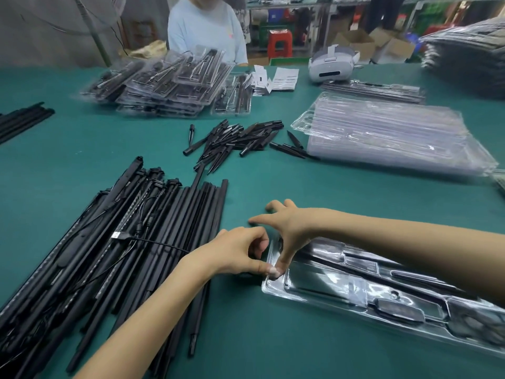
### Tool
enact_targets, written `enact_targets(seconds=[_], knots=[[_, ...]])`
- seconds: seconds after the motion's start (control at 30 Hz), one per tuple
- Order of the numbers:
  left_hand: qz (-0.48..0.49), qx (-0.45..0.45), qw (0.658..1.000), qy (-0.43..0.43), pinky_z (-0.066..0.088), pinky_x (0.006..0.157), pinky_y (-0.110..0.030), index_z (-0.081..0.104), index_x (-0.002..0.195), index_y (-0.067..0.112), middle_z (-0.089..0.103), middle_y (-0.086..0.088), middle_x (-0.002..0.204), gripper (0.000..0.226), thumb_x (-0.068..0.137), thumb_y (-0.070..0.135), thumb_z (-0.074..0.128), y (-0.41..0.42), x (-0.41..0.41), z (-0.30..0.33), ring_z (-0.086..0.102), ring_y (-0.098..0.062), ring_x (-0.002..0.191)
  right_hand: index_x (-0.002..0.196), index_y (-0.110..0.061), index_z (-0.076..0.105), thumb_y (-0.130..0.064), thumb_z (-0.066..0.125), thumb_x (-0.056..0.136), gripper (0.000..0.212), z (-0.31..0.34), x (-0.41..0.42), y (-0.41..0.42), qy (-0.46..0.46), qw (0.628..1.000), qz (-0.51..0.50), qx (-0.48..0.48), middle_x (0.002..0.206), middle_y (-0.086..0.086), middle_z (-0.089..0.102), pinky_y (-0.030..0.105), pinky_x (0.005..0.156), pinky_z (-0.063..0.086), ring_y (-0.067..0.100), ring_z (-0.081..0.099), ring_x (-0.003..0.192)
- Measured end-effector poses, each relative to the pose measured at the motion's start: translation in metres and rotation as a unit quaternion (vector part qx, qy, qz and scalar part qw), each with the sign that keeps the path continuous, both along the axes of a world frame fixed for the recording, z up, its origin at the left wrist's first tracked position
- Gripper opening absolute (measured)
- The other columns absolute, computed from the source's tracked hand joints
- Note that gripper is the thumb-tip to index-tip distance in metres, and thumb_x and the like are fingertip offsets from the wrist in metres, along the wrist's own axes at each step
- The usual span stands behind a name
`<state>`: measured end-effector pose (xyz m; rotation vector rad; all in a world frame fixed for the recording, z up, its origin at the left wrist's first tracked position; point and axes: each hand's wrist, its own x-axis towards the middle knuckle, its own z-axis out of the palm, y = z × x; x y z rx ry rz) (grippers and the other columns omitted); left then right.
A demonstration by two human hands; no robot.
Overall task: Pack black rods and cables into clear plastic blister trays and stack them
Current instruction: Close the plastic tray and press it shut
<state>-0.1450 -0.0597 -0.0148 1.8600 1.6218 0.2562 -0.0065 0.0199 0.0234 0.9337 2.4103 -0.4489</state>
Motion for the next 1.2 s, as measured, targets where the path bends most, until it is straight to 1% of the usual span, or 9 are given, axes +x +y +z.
enact_targets(seconds=[0.2,0.37,0.53,0.63,0.7,0.87,1.0,1.1,1.2], knots=[[-0.007,0.033,0.999,0.02,0.029,0.065,-0.026,0.044,0.079,0.026,0.051,0.016,0.074,0.043,0.07,0.056,0.075,-0.003,0.003,-0.001,0.044,-0.001,0.065,0.148,-0.042,0.016,-0.046,0.086,0.061,0.111,-0.005,-0.004,-0.011,0.007,0.999,0.007,0.041,0.144,0.003,0.027,0.072,0.1,0.023,0.028,0.023,0.131],[0.054,-0.002,0.998,-0.011,0.028,0.057,-0.025,0.041,0.071,0.026,0.046,0.014,0.063,0.047,0.066,0.051,0.08,0.004,0.013,-0.001,0.041,-0.003,0.056,0.151,-0.038,0.007,-0.042,0.085,0.065,0.116,-0.005,0.001,-0.013,0.029,0.999,-0.002,0.029,0.15,0.002,0.018,0.076,0.1,0.019,0.027,0.016,0.137],[0.055,-0.071,0.995,0.036,0.038,0.065,-0.029,0.053,0.101,0.014,0.049,0.006,0.076,0.058,0.065,0.048,0.082,0.015,0.02,0.003,0.05,-0.014,0.073,0.152,-0.037,0.003,-0.037,0.086,0.064,0.121,-0.005,-0.004,-0.014,0.024,0.999,0.011,0.031,0.151,0.0,0.018,0.077,0.099,0.018,0.025,0.014,0.139],[0.039,-0.063,0.995,0.064,0.044,0.075,-0.028,0.051,0.12,0.018,0.062,0.004,0.102,0.066,0.069,0.049,0.078,0.014,0.023,0.0,0.058,-0.02,0.101,0.152,-0.035,-0.002,-0.03,0.086,0.066,0.124,-0.009,-0.003,-0.014,0.032,0.999,0.012,0.028,0.152,0.001,0.016,0.078,0.098,0.019,0.025,0.011,0.14],[0.031,-0.051,0.994,0.089,0.047,0.081,-0.031,0.05,0.124,0.02,0.06,0.004,0.104,0.067,0.072,0.052,0.074,0.013,0.023,-0.001,0.057,-0.019,0.102,0.152,-0.035,-0.005,-0.027,0.086,0.066,0.125,-0.012,-0.003,-0.015,0.039,0.999,0.018,0.032,0.153,0.001,0.015,0.079,0.097,0.02,0.024,0.012,0.14],[0.019,-0.054,0.993,0.105,0.046,0.072,-0.031,0.052,0.112,0.017,0.056,0.006,0.087,0.055,0.075,0.052,0.072,0.012,0.024,0.003,0.056,-0.018,0.086,0.15,-0.041,0.006,-0.027,0.089,0.061,0.122,-0.011,-0.01,-0.008,0.028,0.999,0.007,0.017,0.15,-0.002,0.013,0.077,0.095,0.027,0.027,0.016,0.134],[0.013,-0.069,0.995,0.073,0.031,0.053,-0.025,0.032,0.075,0.028,0.041,0.012,0.073,0.048,0.073,0.053,0.073,0.011,0.019,0.004,0.039,-0.005,0.062,0.148,-0.045,0.011,-0.041,0.087,0.062,0.114,-0.009,-0.003,-0.002,0.021,0.999,0.023,0.012,0.153,-0.005,0.006,0.071,0.098,0.028,0.027,0.012,0.137],[-0.006,-0.074,0.996,0.049,0.032,0.054,-0.025,0.033,0.075,0.028,0.043,0.01,0.075,0.047,0.073,0.052,0.074,0.012,0.015,0.007,0.04,-0.006,0.063,0.149,-0.043,0.01,-0.042,0.085,0.065,0.112,-0.009,0.0,0.001,0.026,0.999,0.033,-0.006,0.157,-0.002,0.002,0.054,0.109,0.031,0.029,0.01,0.139],[-0.013,-0.08,0.996,0.02,0.035,0.057,-0.025,0.04,0.079,0.023,0.046,0.009,0.074,0.045,0.073,0.051,0.074,0.013,0.01,0.008,0.041,-0.008,0.063,0.149,-0.045,0.008,-0.046,0.082,0.067,0.11,-0.004,0.0,0.005,0.013,0.999,0.039,-0.015,0.158,-0.004,0.0,0.047,0.113,0.028,0.029,0.011,0.14]])
